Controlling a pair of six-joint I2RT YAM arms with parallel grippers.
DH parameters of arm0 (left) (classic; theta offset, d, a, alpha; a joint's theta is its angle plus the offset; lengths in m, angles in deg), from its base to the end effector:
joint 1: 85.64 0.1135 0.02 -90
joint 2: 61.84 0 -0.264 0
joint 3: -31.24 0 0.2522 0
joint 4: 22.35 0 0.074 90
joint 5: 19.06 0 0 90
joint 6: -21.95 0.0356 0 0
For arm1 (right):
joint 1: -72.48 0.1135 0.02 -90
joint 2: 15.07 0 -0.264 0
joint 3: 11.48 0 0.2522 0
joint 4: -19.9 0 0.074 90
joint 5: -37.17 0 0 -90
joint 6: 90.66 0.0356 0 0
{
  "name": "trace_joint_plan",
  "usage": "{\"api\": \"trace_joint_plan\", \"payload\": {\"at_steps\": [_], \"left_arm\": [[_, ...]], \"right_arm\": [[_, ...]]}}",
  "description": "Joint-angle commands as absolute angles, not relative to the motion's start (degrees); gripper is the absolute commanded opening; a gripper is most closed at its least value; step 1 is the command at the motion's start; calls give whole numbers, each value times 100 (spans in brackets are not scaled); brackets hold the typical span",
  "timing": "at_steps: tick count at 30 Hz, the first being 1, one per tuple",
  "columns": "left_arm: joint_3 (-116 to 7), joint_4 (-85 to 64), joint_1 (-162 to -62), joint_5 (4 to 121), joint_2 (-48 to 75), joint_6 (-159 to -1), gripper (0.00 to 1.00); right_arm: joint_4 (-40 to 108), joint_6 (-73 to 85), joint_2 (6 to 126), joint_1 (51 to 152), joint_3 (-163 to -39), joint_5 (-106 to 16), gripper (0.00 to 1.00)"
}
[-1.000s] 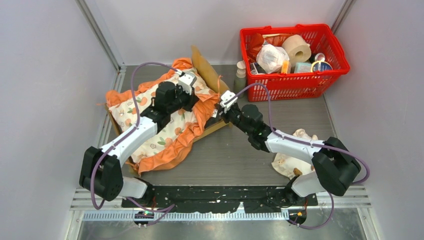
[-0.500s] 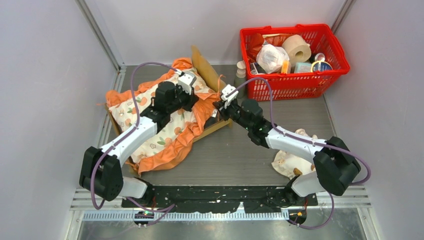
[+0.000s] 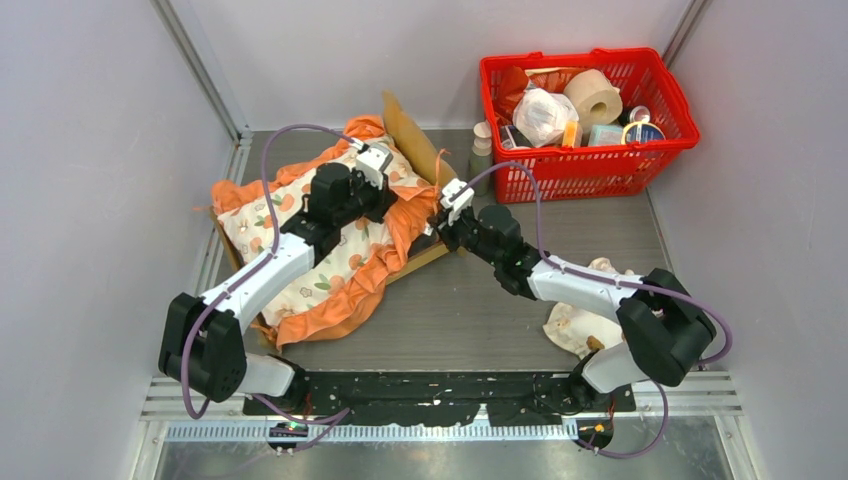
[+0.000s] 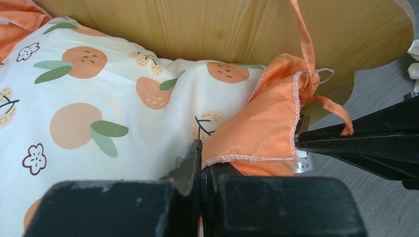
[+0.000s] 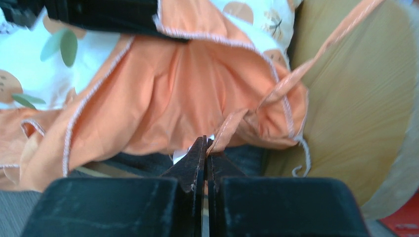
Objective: Set up the pet bed
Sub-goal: Cross the ropes on the bed frame.
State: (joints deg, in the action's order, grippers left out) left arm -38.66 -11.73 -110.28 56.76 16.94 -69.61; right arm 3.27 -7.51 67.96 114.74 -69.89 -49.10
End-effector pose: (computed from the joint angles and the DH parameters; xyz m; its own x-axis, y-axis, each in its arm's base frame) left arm 0.2873 -0.1414 0.2973 -0.3200 0.1177 -0.9401 0.6056 0.7885 -0.1074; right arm 0.2395 0.2207 0.2553 -0.0164 -0.1757 -0.9843 -0.7259 0.6791 -0.1091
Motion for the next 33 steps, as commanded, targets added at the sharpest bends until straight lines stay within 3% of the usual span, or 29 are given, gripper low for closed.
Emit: {"api": "trace_joint_plan", "payload": {"at_steps": [1, 17, 21, 23, 25, 27, 33], "left_arm": [[-4020, -1301, -10989, 5644, 1647, -7042, 0], [-3982, -1131, -10989, 5411, 1659, -7139, 0], [-3963, -1066, -11005, 5269, 1716, -7159, 0], [-3935, -1079, -11022, 5266, 1716, -7152, 0], [-3918, -1050, -11057, 5265, 1725, -7104, 0], [-3894, -1045, -11096, 5300, 1711, -7057, 0], [-3846, -1081, -11167, 5379, 1767, -7024, 0]], "right_arm": [[200, -519, 6764, 11493, -6858, -5006, 5], [394, -319, 7189, 11617, -6810, -5260, 7], [664, -197, 6986, 11693, -6843, -5608, 21], [714, -94, 6707, 11751, -6716, -5732, 34], [604, 126, 6361, 11832, -6460, -5893, 54], [238, 380, 6025, 11847, -6044, -6019, 65], [-1355, 1348, 5562, 11987, -4616, -6470, 66]]}}
